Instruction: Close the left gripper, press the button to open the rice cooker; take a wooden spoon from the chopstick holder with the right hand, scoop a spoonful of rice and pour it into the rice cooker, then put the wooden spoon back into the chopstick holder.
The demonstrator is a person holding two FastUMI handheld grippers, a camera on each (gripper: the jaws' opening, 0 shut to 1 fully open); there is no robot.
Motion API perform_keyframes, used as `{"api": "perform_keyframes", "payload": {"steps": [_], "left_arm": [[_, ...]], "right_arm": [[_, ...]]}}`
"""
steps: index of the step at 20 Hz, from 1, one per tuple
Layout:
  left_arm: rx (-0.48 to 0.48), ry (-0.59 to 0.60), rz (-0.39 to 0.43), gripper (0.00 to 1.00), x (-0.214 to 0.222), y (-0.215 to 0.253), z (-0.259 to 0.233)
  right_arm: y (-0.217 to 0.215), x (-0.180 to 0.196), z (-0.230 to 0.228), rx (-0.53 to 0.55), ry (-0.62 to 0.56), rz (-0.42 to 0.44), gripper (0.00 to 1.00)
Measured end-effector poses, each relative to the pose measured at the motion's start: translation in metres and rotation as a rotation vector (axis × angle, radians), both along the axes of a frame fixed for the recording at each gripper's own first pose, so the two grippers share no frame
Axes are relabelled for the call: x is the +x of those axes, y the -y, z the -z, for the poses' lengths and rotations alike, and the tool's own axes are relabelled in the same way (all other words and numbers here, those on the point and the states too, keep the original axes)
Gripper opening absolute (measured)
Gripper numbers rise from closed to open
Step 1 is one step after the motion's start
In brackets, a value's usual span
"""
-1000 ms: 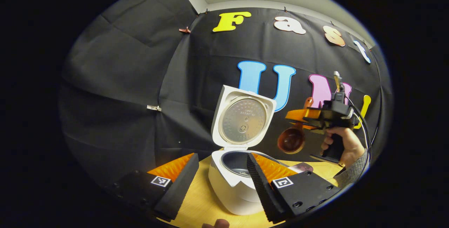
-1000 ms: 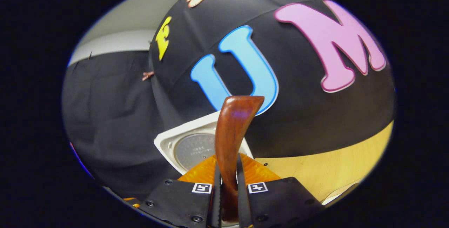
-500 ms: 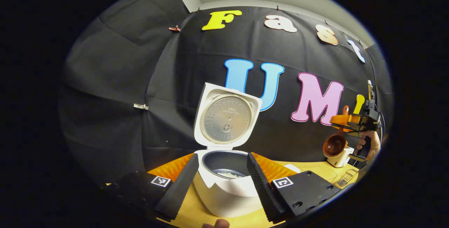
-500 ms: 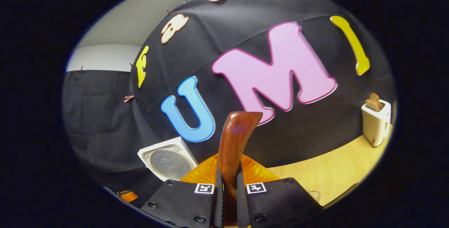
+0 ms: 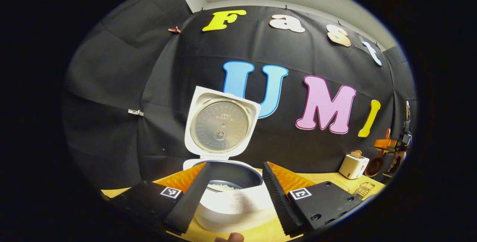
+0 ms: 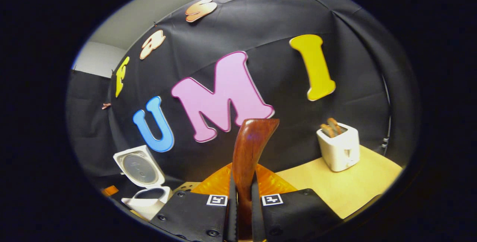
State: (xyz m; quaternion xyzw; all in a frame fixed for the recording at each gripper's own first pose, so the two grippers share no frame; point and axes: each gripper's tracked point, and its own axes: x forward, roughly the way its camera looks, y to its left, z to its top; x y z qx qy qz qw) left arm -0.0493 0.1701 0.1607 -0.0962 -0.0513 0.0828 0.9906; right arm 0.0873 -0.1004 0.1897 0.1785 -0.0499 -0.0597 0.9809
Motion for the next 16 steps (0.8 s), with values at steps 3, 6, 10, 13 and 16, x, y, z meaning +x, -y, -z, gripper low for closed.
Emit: {"api": "perform_keyframes", "payload": {"steps": [3,6,10,13,16], "left_arm": [[0.011,-0.001,0.015,0.90,0.008,0.015,-0.001],[0.012,-0.002,0.032,0.90,0.014,0.030,-0.002],[0.021,-0.012,0.045,0.90,0.023,0.043,0.000],[0.032,-0.017,0.049,0.90,0.026,0.050,0.000],[0.035,-0.022,0.049,0.90,0.028,0.051,0.001]], "right_arm": [[0.030,-0.015,0.023,-0.018,-0.016,0.058,0.18],[0.048,-0.020,0.044,-0.061,-0.043,0.096,0.18],[0.056,-0.015,0.080,-0.080,-0.094,0.104,0.18],[0.059,-0.011,0.104,-0.077,-0.133,0.110,0.19],[0.060,-0.011,0.118,-0.071,-0.159,0.106,0.19]]}}
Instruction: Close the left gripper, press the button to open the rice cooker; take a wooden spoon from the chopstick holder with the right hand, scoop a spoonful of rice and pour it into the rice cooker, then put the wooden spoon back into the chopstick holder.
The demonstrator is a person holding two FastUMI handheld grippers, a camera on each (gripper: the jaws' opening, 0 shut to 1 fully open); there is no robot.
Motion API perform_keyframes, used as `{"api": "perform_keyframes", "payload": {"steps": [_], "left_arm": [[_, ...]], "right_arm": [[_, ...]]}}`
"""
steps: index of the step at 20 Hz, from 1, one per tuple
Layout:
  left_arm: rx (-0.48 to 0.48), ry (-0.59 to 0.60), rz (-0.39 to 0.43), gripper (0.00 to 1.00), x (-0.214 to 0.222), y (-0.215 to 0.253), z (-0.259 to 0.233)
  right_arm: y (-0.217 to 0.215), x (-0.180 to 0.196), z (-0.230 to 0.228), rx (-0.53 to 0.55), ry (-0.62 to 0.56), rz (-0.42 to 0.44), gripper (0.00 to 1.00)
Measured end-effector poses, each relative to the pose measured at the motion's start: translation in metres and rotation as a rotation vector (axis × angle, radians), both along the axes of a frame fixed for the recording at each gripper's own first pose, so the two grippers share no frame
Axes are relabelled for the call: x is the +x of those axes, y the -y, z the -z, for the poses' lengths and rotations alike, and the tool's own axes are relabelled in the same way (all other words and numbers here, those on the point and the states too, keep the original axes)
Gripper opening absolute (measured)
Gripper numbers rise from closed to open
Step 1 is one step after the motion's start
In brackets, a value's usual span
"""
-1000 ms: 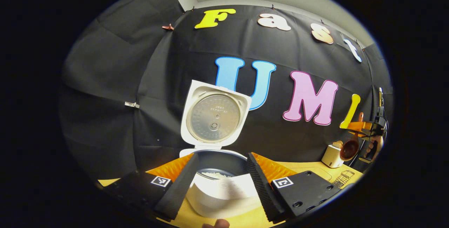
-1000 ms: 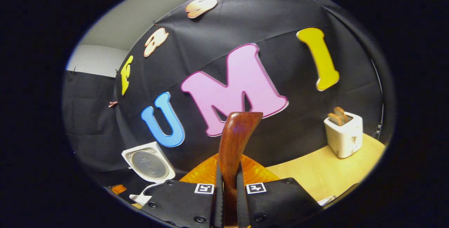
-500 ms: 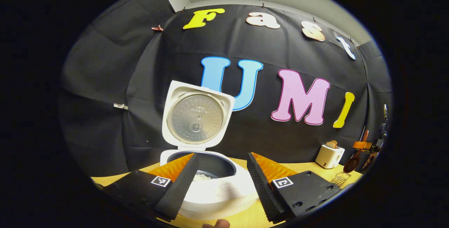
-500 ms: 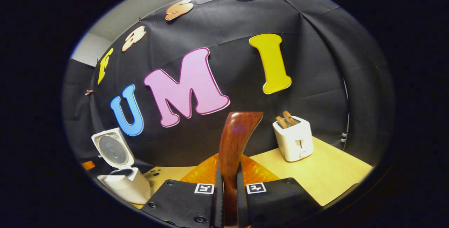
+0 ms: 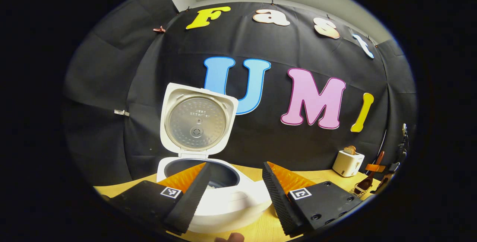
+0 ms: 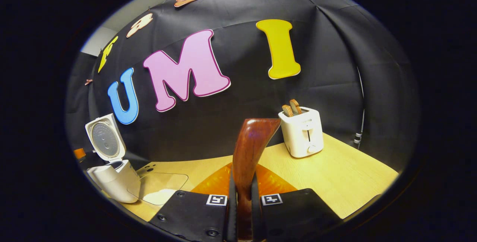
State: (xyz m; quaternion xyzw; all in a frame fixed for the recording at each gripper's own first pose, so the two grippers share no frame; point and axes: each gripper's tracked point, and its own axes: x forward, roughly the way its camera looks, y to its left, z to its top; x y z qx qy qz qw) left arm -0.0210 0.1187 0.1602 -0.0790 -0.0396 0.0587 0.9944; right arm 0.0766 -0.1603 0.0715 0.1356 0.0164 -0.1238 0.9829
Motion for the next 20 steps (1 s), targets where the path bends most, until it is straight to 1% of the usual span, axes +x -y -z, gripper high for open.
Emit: {"api": "perform_keyframes", "payload": {"steps": [1,2,3,5,6,7,8,10,11,12,13,14,15,17,18,19,20], "left_arm": [[0.000,-0.001,0.000,0.90,0.000,0.000,0.000],[-0.001,-0.003,0.001,0.90,0.000,0.002,0.001],[-0.001,-0.003,0.003,0.90,0.001,0.002,0.001],[0.000,-0.003,0.002,0.90,0.001,0.002,0.001],[0.001,-0.003,0.003,0.90,0.001,0.002,0.000],[0.001,-0.002,0.003,0.90,0.001,0.002,-0.001],[0.002,-0.001,0.004,0.90,0.001,0.002,0.000],[0.003,0.000,0.002,0.90,0.001,0.002,0.000],[0.004,0.001,0.002,0.90,0.001,0.002,0.000],[0.005,0.002,0.001,0.90,0.001,0.002,-0.001],[0.010,0.006,0.000,0.90,0.001,0.002,-0.002],[0.017,0.011,-0.003,0.90,0.000,0.001,-0.005],[0.024,0.015,-0.005,0.90,0.001,0.000,-0.007],[0.032,0.034,0.000,0.90,0.001,0.000,-0.019],[0.032,0.044,0.005,0.90,0.002,0.000,-0.026],[0.036,0.055,0.006,0.90,0.003,-0.002,-0.033],[0.045,0.064,0.001,0.90,0.005,-0.006,-0.041]], "right_arm": [[0.001,0.001,0.004,0.003,-0.008,0.000,0.19],[0.002,-0.001,0.006,0.006,-0.015,0.003,0.08],[0.003,-0.001,0.008,0.014,-0.016,0.006,0.19],[0.004,0.001,0.010,0.038,-0.017,0.004,0.20],[0.004,-0.005,0.013,0.046,-0.022,0.000,0.21],[0.005,-0.004,0.012,0.052,-0.019,0.002,0.26],[0.006,-0.005,0.010,0.051,-0.009,0.008,0.25],[0.012,-0.013,-0.003,0.039,0.015,0.031,0.32],[0.017,-0.016,-0.008,0.029,0.025,0.051,0.57],[0.021,-0.020,-0.013,0.017,0.032,0.067,0.66],[0.025,-0.025,-0.018,0.002,0.039,0.082,0.59],[0.029,-0.030,-0.024,-0.014,0.047,0.098,0.62],[0.034,-0.035,-0.030,-0.031,0.057,0.117,0.69],[0.045,-0.049,-0.043,-0.071,0.083,0.168,0.73],[0.051,-0.056,-0.050,-0.092,0.098,0.192,0.91],[0.054,-0.063,-0.057,-0.113,0.110,0.212,0.80],[0.057,-0.070,-0.063,-0.136,0.121,0.231,0.81]]}}
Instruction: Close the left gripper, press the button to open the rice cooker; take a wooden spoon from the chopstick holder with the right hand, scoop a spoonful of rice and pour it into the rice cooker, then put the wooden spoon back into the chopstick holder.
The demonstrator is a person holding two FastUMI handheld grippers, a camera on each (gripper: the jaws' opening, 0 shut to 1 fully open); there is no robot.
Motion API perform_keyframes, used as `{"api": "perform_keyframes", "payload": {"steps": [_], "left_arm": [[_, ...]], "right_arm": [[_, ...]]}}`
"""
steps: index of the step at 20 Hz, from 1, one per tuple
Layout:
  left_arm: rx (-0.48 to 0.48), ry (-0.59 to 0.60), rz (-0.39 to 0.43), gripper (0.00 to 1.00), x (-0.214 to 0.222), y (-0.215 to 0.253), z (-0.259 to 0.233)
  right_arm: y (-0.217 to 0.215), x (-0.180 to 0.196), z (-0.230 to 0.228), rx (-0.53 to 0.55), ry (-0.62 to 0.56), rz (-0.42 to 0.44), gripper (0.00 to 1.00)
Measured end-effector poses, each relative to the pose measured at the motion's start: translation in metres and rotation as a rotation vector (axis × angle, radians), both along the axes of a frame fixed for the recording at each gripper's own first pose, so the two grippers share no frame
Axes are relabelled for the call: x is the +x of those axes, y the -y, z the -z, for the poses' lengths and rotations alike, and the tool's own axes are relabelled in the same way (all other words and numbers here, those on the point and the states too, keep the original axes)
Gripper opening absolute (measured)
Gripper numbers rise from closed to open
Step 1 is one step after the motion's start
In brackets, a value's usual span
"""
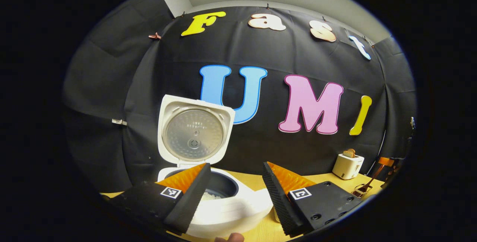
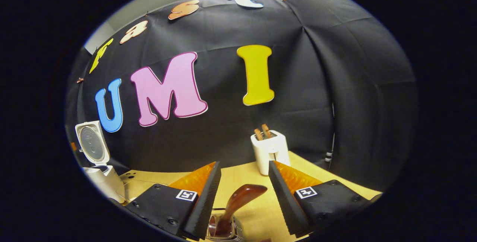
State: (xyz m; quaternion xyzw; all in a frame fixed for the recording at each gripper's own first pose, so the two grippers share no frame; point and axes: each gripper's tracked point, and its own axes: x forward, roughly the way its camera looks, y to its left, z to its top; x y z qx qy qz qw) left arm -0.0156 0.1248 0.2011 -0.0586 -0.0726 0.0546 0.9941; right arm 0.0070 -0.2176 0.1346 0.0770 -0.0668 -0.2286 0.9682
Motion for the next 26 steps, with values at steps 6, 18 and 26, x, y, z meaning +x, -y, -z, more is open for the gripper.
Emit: {"api": "perform_keyframes", "payload": {"steps": [6,18,26], "left_arm": [[0.035,0.052,-0.052,0.90,0.020,-0.037,-0.059],[0.020,0.068,-0.248,0.90,0.138,-0.145,-0.151],[0.028,-0.041,-0.374,0.89,0.200,-0.202,-0.140]], "right_arm": [[-0.013,-0.031,-0.019,-0.110,0.028,0.001,0.81],[-0.035,-0.049,-0.011,-0.172,0.000,-0.077,0.81],[-0.025,-0.064,-0.010,-0.187,-0.017,-0.045,0.81]]}}
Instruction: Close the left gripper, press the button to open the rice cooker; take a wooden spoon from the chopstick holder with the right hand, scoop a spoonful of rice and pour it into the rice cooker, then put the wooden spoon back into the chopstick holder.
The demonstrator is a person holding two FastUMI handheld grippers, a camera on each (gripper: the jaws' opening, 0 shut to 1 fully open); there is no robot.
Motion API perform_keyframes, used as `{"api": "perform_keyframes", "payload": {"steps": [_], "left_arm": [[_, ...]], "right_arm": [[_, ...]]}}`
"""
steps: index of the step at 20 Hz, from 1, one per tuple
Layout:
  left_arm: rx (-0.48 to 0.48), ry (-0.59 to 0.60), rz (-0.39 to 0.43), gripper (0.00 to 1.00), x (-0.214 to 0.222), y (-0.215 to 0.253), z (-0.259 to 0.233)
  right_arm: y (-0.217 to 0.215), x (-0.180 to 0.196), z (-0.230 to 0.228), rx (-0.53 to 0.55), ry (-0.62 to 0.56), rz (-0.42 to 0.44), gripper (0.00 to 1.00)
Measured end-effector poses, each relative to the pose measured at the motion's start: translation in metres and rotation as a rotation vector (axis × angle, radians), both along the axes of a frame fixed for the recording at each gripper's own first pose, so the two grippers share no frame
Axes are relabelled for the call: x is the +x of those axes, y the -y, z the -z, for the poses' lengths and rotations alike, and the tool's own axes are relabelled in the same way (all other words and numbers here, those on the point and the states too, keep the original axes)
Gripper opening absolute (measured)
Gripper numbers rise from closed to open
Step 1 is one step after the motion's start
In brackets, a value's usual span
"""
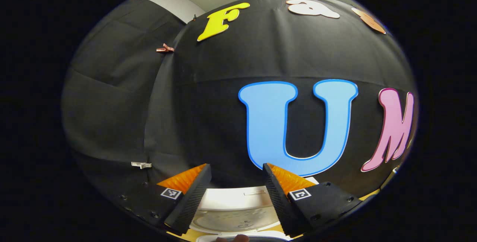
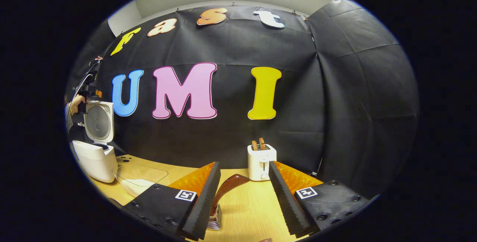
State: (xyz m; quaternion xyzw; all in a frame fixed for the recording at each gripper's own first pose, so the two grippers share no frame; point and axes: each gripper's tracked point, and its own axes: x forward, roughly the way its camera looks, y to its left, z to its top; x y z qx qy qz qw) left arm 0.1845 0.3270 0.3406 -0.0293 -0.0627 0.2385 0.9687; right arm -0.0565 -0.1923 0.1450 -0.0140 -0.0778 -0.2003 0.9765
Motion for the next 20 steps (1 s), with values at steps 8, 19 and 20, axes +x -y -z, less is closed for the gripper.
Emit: {"api": "perform_keyframes", "payload": {"steps": [8,19,20], "left_arm": [[0.068,-0.097,0.024,0.92,-0.018,0.017,0.025],[0.069,-0.113,0.188,0.92,-0.107,0.094,0.078],[0.063,-0.121,0.197,0.91,-0.114,0.101,0.086]], "right_arm": [[-0.006,0.004,0.006,0.021,-0.012,-0.017,0.81],[-0.006,-0.007,0.004,0.021,0.006,-0.047,0.81],[-0.006,-0.010,0.004,0.020,0.004,-0.050,0.81]]}}
